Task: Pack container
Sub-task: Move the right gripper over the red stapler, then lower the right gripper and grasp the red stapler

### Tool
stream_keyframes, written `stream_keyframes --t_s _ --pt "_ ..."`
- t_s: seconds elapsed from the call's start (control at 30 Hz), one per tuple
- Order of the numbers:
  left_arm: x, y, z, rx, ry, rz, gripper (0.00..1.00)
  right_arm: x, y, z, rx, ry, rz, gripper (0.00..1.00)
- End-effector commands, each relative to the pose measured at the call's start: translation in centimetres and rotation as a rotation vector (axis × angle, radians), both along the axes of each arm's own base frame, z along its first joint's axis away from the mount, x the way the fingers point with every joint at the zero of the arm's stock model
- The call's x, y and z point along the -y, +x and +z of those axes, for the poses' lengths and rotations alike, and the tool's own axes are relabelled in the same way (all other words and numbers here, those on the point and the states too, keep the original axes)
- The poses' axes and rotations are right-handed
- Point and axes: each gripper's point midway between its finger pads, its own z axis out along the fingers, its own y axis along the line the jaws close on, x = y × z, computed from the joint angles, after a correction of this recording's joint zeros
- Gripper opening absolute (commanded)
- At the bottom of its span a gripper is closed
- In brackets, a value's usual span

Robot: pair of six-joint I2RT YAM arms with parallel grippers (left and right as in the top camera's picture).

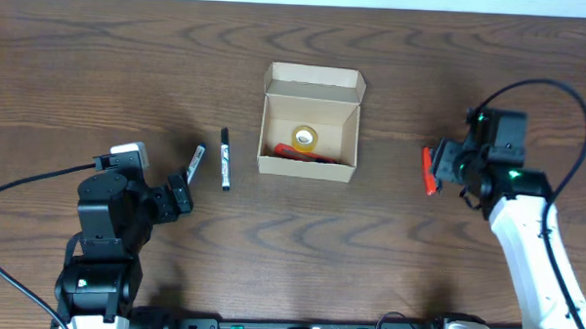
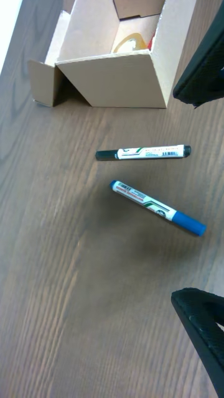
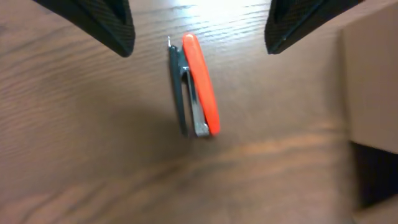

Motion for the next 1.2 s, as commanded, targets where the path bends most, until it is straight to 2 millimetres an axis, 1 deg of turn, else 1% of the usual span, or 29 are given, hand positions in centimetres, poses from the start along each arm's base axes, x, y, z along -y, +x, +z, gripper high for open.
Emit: stream_keyframes --t_s 0.0,0.03,0.07,0.2,0.33,0.5,0.63,0.73,0.87,0.93,1.0,1.03,1.1,1.13,1.17 --pt "0.1 0.2 0.9 0.021 0.013 -0.017 0.95 0.3 -0.8 -3.2 -0.057 -0.016 0.002 0.84" --pt "0.1 0.2 0.9 0.021 0.013 -0.017 0.95 0.2 -0.6 -3.9 -0.063 -0.009 0.006 0.97" --pt "0.1 0.2 0.9 0.021 0.013 -0.017 0.95 0.2 -0.5 -4.4 -0.072 -0.009 0.007 0.99" --pt "0.1 0.2 1.0 0.02 0.013 -0.017 0.95 -0.9 0.5 -6.3 -0.088 0.037 0.074 0.96" --pt "0.1 0.2 1.0 0.02 0.013 -0.017 0.95 -1.1 0.9 -8.7 -0.148 0.053 0.077 0.96" --pt "0.1 0.2 1.0 0.02 0.013 -0.017 0.95 -1.0 1.3 -11.0 -0.206 0.058 0.074 0.96" --pt "0.2 0.2 0.9 0.02 0.012 -0.017 0.95 -1.0 2.2 -11.9 -0.215 0.058 0.074 0.95" --pt "0.3 0.1 0.9 0.017 0.008 -0.023 0.95 -0.9 3.1 -11.7 -0.202 0.056 0.077 0.95" --pt "0.3 -0.1 0.7 0.005 0.008 -0.023 0.95 -0.8 4.6 -10.5 -0.161 0.052 0.078 0.9" --pt "0.3 -0.1 0.6 0.001 0.008 -0.023 0.95 -0.8 5.2 -10.0 -0.144 0.05 0.078 0.86" --pt "0.3 -0.1 0.6 0.002 0.008 -0.022 0.95 -0.8 5.6 -9.7 -0.136 0.049 0.079 0.76" --pt "0.3 -0.1 0.6 0.002 0.008 -0.022 0.95 -0.8 5.6 -9.7 -0.135 0.05 0.078 0.69" --pt "0.3 -0.1 0.6 0.002 0.008 -0.022 0.95 -0.8 5.4 -9.7 -0.141 0.05 0.078 0.59" --pt "0.3 -0.1 0.6 0.002 0.008 -0.022 0.95 -0.8 5.4 -9.8 -0.145 0.051 0.078 0.55" --pt "0.3 -0.1 0.6 0.002 0.008 -0.022 0.95 -0.8 5.3 -9.8 -0.148 0.051 0.078 0.56"
